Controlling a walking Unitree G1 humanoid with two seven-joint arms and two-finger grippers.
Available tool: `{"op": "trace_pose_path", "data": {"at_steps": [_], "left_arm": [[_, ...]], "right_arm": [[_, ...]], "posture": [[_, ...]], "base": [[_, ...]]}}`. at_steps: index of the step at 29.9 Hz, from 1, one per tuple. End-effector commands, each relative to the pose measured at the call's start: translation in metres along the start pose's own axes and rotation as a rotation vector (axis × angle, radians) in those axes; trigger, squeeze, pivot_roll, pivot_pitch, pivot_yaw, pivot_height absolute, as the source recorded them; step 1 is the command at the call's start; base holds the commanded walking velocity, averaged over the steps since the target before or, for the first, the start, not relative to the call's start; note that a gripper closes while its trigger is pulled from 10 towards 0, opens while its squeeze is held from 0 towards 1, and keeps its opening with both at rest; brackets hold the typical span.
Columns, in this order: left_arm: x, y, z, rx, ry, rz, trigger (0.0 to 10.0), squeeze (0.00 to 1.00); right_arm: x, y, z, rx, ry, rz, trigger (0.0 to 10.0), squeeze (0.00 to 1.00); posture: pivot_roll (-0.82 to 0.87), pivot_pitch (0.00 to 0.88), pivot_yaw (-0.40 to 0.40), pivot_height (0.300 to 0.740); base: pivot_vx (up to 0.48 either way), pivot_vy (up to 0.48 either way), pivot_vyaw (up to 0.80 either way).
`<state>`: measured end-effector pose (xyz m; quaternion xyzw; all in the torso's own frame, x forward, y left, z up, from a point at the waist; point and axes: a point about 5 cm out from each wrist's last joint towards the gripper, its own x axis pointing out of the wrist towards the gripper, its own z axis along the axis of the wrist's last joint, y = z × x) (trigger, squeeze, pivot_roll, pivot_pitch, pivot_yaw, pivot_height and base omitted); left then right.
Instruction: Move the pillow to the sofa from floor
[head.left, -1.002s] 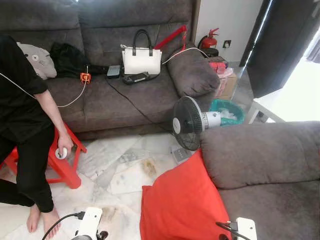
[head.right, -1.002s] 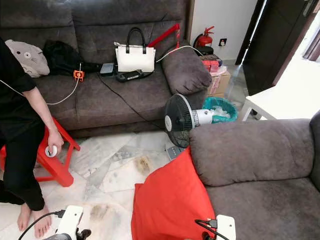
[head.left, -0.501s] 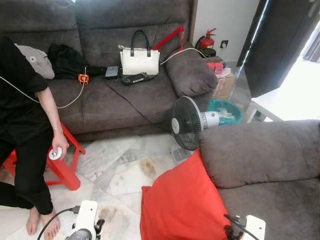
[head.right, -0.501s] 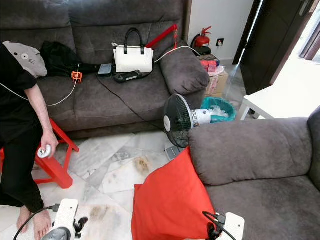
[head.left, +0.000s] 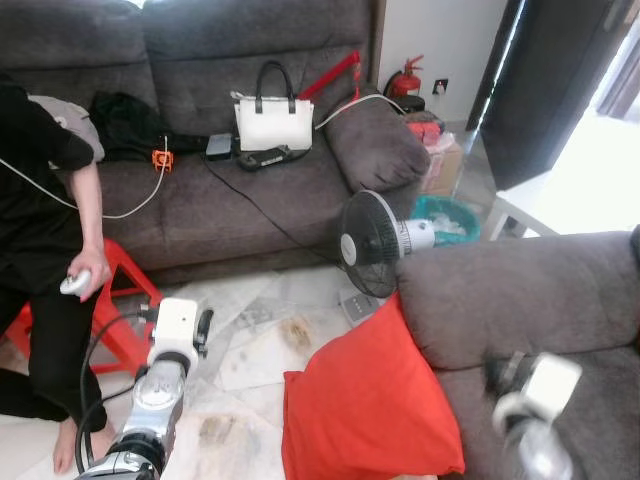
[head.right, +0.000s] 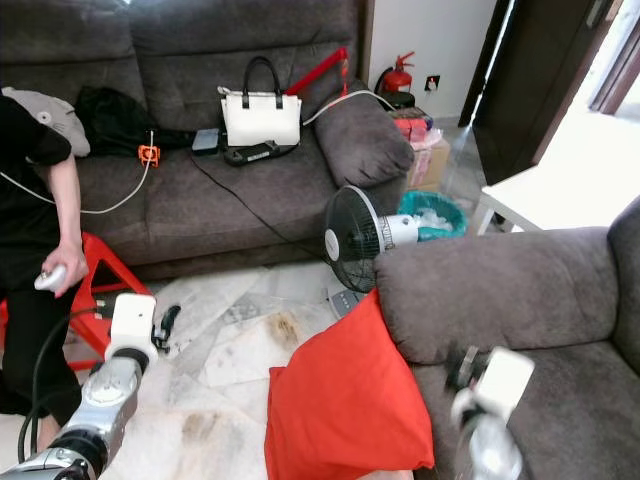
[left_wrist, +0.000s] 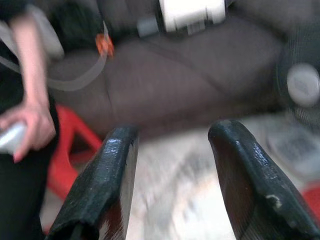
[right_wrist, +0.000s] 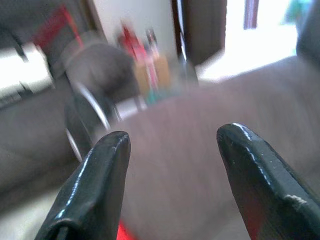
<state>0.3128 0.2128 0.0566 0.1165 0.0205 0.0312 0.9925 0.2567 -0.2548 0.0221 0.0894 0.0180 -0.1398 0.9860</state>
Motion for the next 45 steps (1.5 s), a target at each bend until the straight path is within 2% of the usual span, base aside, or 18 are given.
{"op": "trace_pose_path", "data": {"at_steps": [1, 4, 7, 9, 10, 12, 15, 19, 27, 36, 45], "left_arm": [[0.001, -0.003, 0.012, 0.012, -0.081, -0.015, 10.0, 0.0], [-0.003, -0.007, 0.032, 0.025, -0.215, -0.044, 10.0, 0.0], [-0.006, -0.008, 0.036, 0.035, -0.242, -0.053, 10.0, 0.0], [-0.013, -0.009, 0.039, 0.032, -0.267, -0.053, 10.0, 0.0], [-0.013, -0.009, 0.039, 0.032, -0.267, -0.053, 10.0, 0.0], [-0.022, -0.014, 0.043, 0.038, -0.293, -0.075, 10.0, 0.0], [-0.024, -0.018, 0.046, 0.034, -0.293, -0.095, 10.0, 0.0], [-0.014, -0.029, 0.057, 0.006, -0.307, -0.118, 10.0, 0.0], [-0.015, -0.032, 0.064, 0.001, -0.302, -0.14, 10.0, 0.0], [-0.018, -0.023, 0.066, 0.015, -0.297, -0.132, 10.0, 0.0], [-0.024, -0.018, 0.057, 0.03, -0.267, -0.109, 10.0, 0.0]], "right_arm": [[-0.015, 0.003, -0.014, 0.0, 0.034, 0.018, 10.0, 0.0], [-0.023, 0.012, -0.005, -0.014, -0.055, 0.06, 10.0, 0.0], [-0.027, 0.014, -0.002, -0.015, -0.075, 0.066, 10.0, 0.0], [-0.038, 0.016, 0.007, -0.001, -0.127, 0.069, 10.0, 0.0], [-0.038, 0.016, 0.007, -0.001, -0.127, 0.069, 10.0, 0.0], [-0.049, 0.018, 0.01, 0.003, -0.143, 0.069, 10.0, 0.0], [-0.053, 0.018, 0.009, 0.009, -0.135, 0.066, 10.0, 0.0], [-0.042, 0.026, 0.014, 0.013, -0.119, 0.091, 10.0, 0.0], [-0.027, 0.04, 0.027, 0.012, -0.122, 0.133, 10.0, 0.0], [-0.021, 0.041, 0.034, 0.002, -0.127, 0.157, 10.0, 0.0], [-0.016, 0.05, 0.037, 0.005, -0.129, 0.182, 10.0, 0.0]], "posture": [[0.03, 0.0, 0.01, 0.74], [0.04, 0.0, 0.01, 0.74], [0.04, 0.0, 0.012, 0.74], [0.04, 0.0, 0.012, 0.74], [0.04, 0.0, 0.012, 0.74], [0.04, 0.0, 0.013, 0.74], [0.04, 0.0, 0.013, 0.74], [0.05, 0.0, 0.004, 0.74], [0.07, 0.0, -0.013, 0.74], [0.1, 0.0, -0.024, 0.74], [0.08, 0.0, -0.021, 0.74]], "base": [[0.0, 0.0, 0.0], [0.0, 0.0, 0.0], [0.0, 0.0, 0.0], [0.0, 0.0, 0.0], [0.0, 0.0, 0.0], [0.0, 0.0, 0.0], [0.0, 0.0, 0.0], [0.0, 0.0, 0.0], [0.0, 0.0, 0.0], [0.0, 0.0, 0.0], [0.0, 0.0, 0.0]]}}
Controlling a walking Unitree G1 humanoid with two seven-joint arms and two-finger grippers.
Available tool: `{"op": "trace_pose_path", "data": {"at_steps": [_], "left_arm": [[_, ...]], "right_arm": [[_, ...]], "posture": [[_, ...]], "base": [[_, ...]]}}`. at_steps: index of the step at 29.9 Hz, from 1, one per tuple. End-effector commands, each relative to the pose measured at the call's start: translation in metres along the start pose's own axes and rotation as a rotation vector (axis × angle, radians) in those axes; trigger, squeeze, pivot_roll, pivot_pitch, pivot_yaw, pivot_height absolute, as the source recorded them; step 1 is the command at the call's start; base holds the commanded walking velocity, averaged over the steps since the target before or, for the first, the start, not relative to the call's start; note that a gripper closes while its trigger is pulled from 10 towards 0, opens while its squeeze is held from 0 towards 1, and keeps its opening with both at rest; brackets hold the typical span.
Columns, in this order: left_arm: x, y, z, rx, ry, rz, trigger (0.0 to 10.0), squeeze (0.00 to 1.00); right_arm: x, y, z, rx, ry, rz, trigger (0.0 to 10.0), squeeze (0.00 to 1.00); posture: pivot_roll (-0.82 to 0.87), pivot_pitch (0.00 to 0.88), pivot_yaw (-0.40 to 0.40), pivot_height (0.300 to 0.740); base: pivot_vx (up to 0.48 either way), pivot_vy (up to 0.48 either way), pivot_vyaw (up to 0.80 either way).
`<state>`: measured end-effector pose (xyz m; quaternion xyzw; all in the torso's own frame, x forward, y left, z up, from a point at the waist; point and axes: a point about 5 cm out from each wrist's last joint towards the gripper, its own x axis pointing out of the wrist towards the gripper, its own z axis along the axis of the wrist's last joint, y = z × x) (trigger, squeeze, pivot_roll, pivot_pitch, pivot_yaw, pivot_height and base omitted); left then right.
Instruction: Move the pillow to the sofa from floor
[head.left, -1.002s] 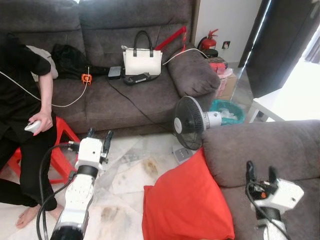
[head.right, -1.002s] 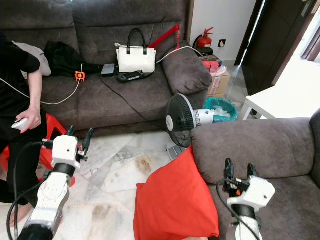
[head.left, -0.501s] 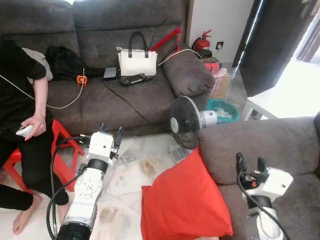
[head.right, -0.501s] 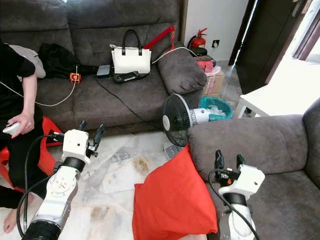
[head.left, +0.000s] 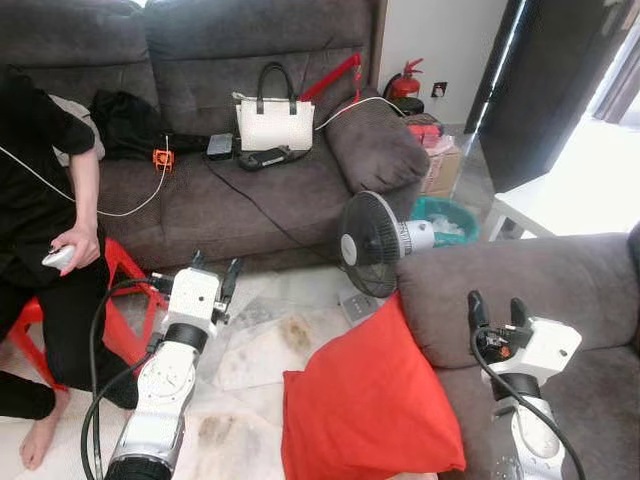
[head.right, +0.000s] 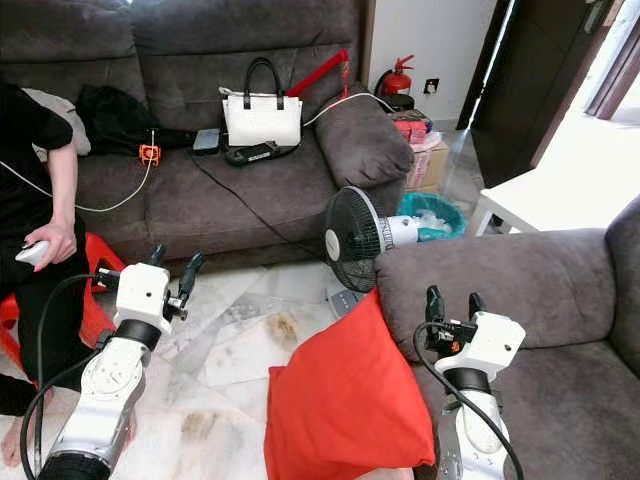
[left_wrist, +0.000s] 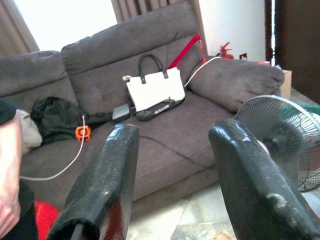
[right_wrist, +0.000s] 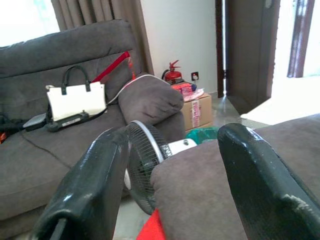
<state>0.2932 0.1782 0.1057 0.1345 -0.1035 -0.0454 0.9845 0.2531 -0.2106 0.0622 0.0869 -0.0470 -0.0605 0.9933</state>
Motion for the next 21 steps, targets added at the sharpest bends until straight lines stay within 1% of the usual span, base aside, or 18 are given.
{"op": "trace_pose_path", "data": {"at_steps": [1, 4, 6, 9, 11, 15, 19, 21], "left_arm": [[0.0, 0.004, 0.003, 0.0, -0.001, 0.013, 10.0, 0.0], [0.001, 0.003, 0.003, -0.002, 0.0, 0.011, 10.0, 0.0], [0.006, 0.002, 0.003, -0.002, 0.004, -0.008, 10.0, 0.0], [0.01, 0.0, 0.003, 0.006, -0.001, -0.029, 10.0, 0.0], [0.012, 0.002, 0.005, 0.002, -0.003, -0.022, 10.0, 0.0], [0.01, 0.003, 0.006, 0.004, -0.007, -0.009, 10.0, 0.0], [0.005, 0.004, 0.004, 0.001, 0.004, 0.013, 10.0, 0.0], [0.003, 0.003, 0.002, -0.003, 0.012, 0.01, 10.0, 0.0]], "right_arm": [[0.003, 0.002, 0.005, -0.005, -0.013, 0.011, 10.0, 0.0], [0.003, 0.002, 0.005, -0.011, -0.012, 0.015, 10.0, 0.0], [0.001, -0.002, 0.008, -0.019, -0.015, -0.001, 10.0, 0.0], [0.0, -0.004, 0.008, -0.022, -0.013, -0.019, 10.0, 0.0], [-0.001, -0.003, 0.008, -0.024, -0.008, -0.017, 10.0, 0.0], [0.001, 0.0, 0.006, -0.026, 0.011, -0.002, 10.0, 0.0], [0.005, 0.003, 0.004, -0.035, 0.028, 0.015, 10.0, 0.0], [0.007, 0.007, 0.006, -0.031, 0.028, 0.022, 10.0, 0.0]], "posture": [[0.08, 0.0, -0.02, 0.74], [0.07, 0.0, -0.016, 0.74], [0.02, 0.0, 0.011, 0.74], [0.02, 0.0, 0.015, 0.74], [0.03, 0.0, 0.009, 0.74], [0.06, 0.0, -0.021, 0.718], [0.07, 0.0, -0.024, 0.703], [0.06, 0.0, -0.021, 0.683]], "base": [[0.0, 0.0, 0.0], [0.0, 0.0, 0.0], [0.0, 0.0, 0.0], [0.0, 0.0, 0.0], [0.0, 0.0, 0.0], [0.0, 0.0, 0.0], [0.0, 0.0, 0.0], [0.0, 0.0, 0.0]]}}
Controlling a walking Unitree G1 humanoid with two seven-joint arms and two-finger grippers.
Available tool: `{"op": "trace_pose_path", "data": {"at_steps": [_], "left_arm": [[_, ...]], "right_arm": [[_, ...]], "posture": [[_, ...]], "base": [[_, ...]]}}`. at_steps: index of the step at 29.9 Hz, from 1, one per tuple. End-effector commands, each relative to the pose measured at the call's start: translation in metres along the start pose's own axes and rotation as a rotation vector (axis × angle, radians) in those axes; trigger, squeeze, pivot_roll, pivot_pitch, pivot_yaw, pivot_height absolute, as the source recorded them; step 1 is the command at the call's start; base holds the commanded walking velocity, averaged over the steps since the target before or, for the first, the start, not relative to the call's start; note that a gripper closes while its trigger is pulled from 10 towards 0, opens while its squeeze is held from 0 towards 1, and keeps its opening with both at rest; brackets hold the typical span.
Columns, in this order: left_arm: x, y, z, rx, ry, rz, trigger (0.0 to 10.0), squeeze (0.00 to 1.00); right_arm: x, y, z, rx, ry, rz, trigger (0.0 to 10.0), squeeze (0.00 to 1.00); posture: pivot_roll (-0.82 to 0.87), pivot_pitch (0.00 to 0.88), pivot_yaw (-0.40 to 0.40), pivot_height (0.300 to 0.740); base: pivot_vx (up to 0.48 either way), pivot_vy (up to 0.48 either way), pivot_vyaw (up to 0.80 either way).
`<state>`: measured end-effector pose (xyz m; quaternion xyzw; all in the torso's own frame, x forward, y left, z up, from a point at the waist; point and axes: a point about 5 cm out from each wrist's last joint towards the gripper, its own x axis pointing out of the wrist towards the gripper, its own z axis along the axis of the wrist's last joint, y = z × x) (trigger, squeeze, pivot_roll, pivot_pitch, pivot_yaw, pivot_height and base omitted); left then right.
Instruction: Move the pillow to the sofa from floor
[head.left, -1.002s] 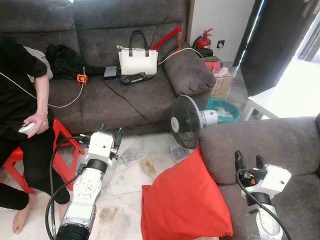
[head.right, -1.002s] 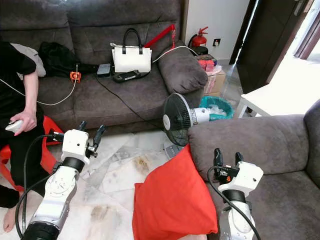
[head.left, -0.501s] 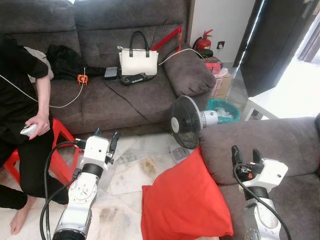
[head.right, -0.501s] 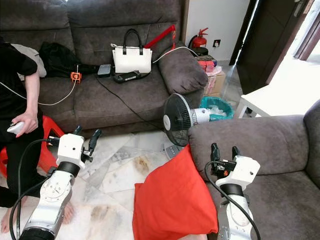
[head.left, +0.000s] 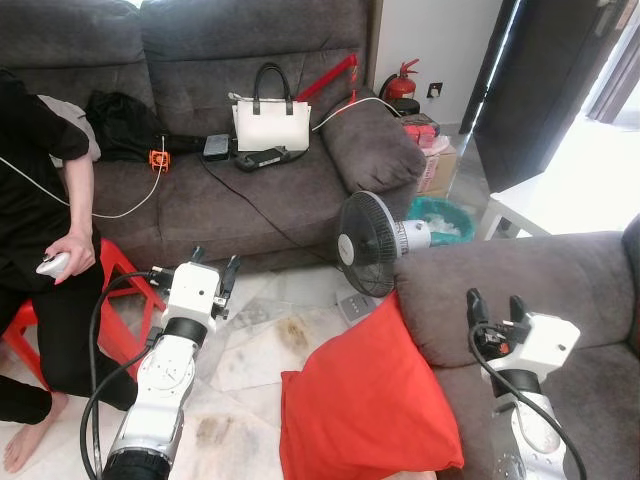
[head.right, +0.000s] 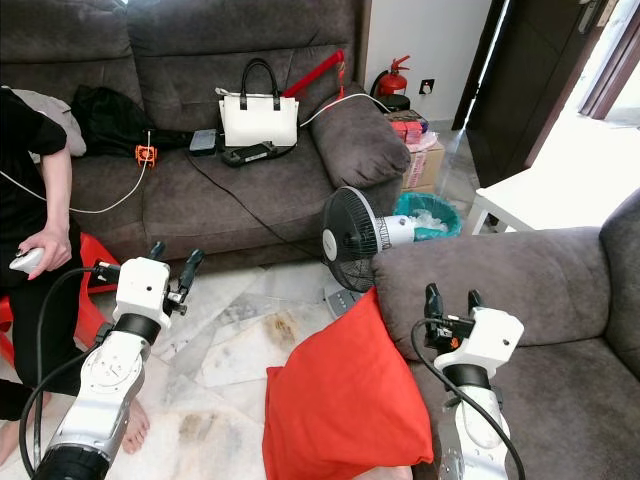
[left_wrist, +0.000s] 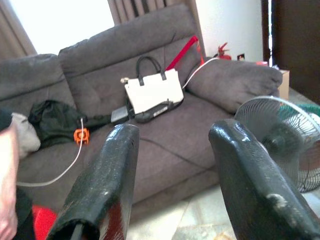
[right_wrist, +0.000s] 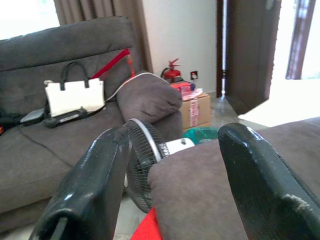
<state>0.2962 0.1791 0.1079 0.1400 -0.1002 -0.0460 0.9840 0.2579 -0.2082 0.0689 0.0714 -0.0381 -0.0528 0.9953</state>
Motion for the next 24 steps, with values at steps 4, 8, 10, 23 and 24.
{"op": "trace_pose_path", "data": {"at_steps": [4, 8, 10, 23, 24], "left_arm": [[0.0003, -0.0019, -0.0008, -0.014, 0.013, 0.003, 10.0, 0.0], [0.0028, -0.0013, -0.0001, -0.016, 0.011, 0.007, 10.0, 0.0], [0.0032, -0.0012, 0.0003, -0.017, 0.01, 0.011, 10.0, 0.0], [0.0047, -0.0058, -0.0003, -0.029, 0.016, 0.017, 10.0, 0.0], [0.0045, -0.0059, -0.0005, -0.03, 0.017, 0.018, 10.0, 0.0]], "right_arm": [[0.0014, 0.0069, -0.0008, 0.007, 0.016, 0.018, 10.0, 0.0], [0.0012, 0.0102, -0.0023, 0.001, 0.025, 0.036, 10.0, 0.0], [0.0028, 0.0105, -0.002, -0.003, 0.027, 0.04, 10.0, 0.0], [0.0102, 0.0087, 0.0048, -0.02, 0.007, 0.052, 10.0, 0.0], [0.0105, 0.0089, 0.0046, -0.02, 0.008, 0.053, 10.0, 0.0]], "posture": [[0.05, 0.0, -0.021, 0.658], [0.06, 0.0, -0.028, 0.633], [0.06, 0.0, -0.03, 0.618], [0.06, 0.0, -0.049, 0.613], [0.06, 0.0, -0.05, 0.613]], "base": [[0.0, 0.0, 0.0], [0.0, 0.0, 0.0], [0.0, 0.0, 0.0], [0.0, 0.0, 0.0], [0.0, 0.0, 0.0]]}}
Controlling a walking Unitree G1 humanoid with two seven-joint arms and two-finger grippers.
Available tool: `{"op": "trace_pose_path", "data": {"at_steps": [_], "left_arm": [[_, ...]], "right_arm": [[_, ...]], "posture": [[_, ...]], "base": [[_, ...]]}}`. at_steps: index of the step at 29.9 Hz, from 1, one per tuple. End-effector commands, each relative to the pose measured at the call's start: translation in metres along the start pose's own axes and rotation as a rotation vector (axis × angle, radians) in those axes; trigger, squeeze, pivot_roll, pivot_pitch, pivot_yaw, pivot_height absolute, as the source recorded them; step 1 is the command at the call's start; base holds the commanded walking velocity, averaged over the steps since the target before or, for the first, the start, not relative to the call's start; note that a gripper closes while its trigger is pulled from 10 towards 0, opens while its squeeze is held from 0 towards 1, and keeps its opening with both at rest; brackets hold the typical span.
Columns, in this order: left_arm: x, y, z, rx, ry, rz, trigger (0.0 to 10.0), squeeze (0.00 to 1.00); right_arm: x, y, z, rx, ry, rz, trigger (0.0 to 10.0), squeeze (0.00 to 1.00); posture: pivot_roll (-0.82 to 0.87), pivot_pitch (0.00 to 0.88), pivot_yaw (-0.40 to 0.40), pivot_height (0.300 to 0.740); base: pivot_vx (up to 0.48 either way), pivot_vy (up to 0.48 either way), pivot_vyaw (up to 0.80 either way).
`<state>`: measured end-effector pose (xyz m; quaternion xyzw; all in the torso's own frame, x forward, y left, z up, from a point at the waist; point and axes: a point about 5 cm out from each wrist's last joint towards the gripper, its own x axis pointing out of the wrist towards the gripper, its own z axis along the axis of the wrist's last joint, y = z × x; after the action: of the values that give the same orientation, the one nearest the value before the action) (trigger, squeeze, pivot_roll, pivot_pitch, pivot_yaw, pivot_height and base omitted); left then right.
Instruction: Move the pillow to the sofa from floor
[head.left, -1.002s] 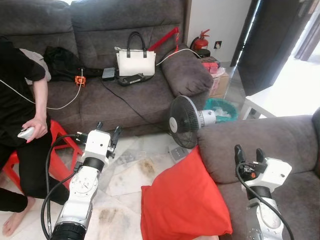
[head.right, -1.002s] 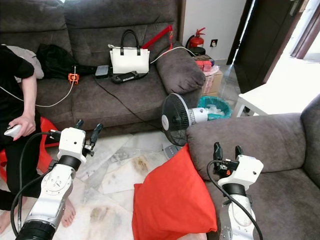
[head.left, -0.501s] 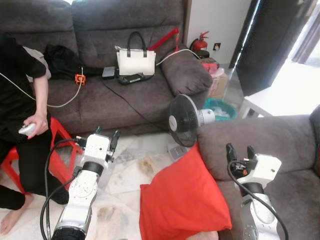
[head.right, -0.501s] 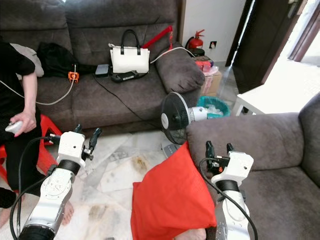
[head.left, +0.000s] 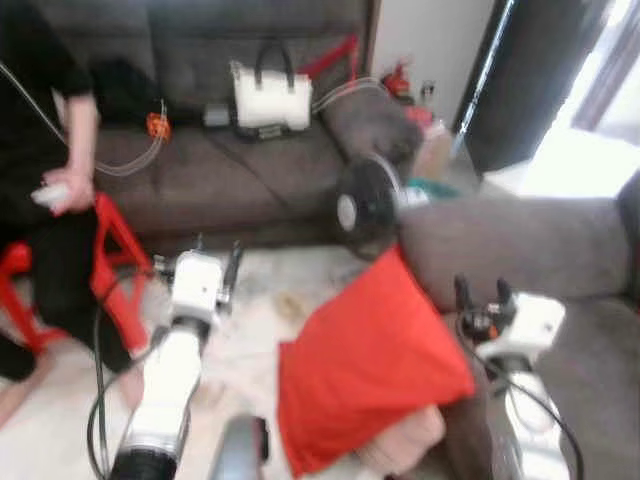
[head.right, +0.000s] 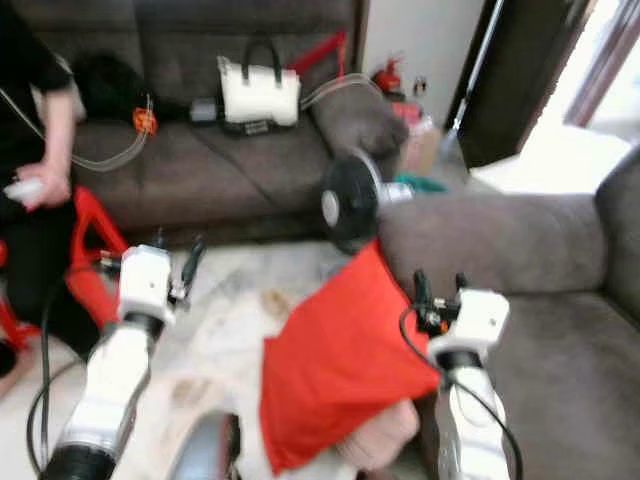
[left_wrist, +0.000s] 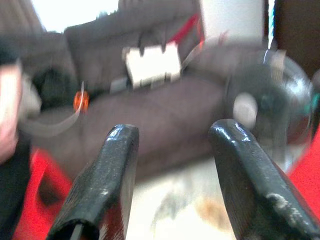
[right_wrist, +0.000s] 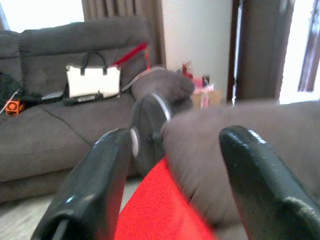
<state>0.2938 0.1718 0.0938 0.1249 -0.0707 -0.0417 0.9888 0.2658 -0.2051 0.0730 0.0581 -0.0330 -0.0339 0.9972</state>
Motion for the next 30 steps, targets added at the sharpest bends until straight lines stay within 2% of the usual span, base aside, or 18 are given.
{"op": "trace_pose_path", "data": {"at_steps": [1, 20, 30], "left_arm": [[0.0075, 0.0052, 0.0105, 0.001, -0.04, 0.018, 10.0, 0.0], [0.0067, 0.0035, 0.0082, -0.007, -0.028, 0.021, 10.0, 0.0], [0.0068, 0.0024, 0.0083, -0.01, -0.027, 0.02, 10.0, 0.0]], "right_arm": [[0.0033, 0.0051, 0.0014, 0.005, -0.002, 0.019, 10.0, 0.0], [0.0056, 0.0074, 0.0006, 0.002, 0.007, 0.039, 10.0, 0.0], [0.0075, 0.0101, 0.0005, 0.003, 0.006, 0.052, 10.0, 0.0]], "posture": [[0.06, 0.0, -0.052, 0.613], [0.06, 0.0, -0.057, 0.613], [0.07, 0.0, -0.058, 0.613]], "base": [[0.0, 0.0, 0.0], [0.0, 0.0, 0.0], [0.251, 0.0, 0.0]]}}
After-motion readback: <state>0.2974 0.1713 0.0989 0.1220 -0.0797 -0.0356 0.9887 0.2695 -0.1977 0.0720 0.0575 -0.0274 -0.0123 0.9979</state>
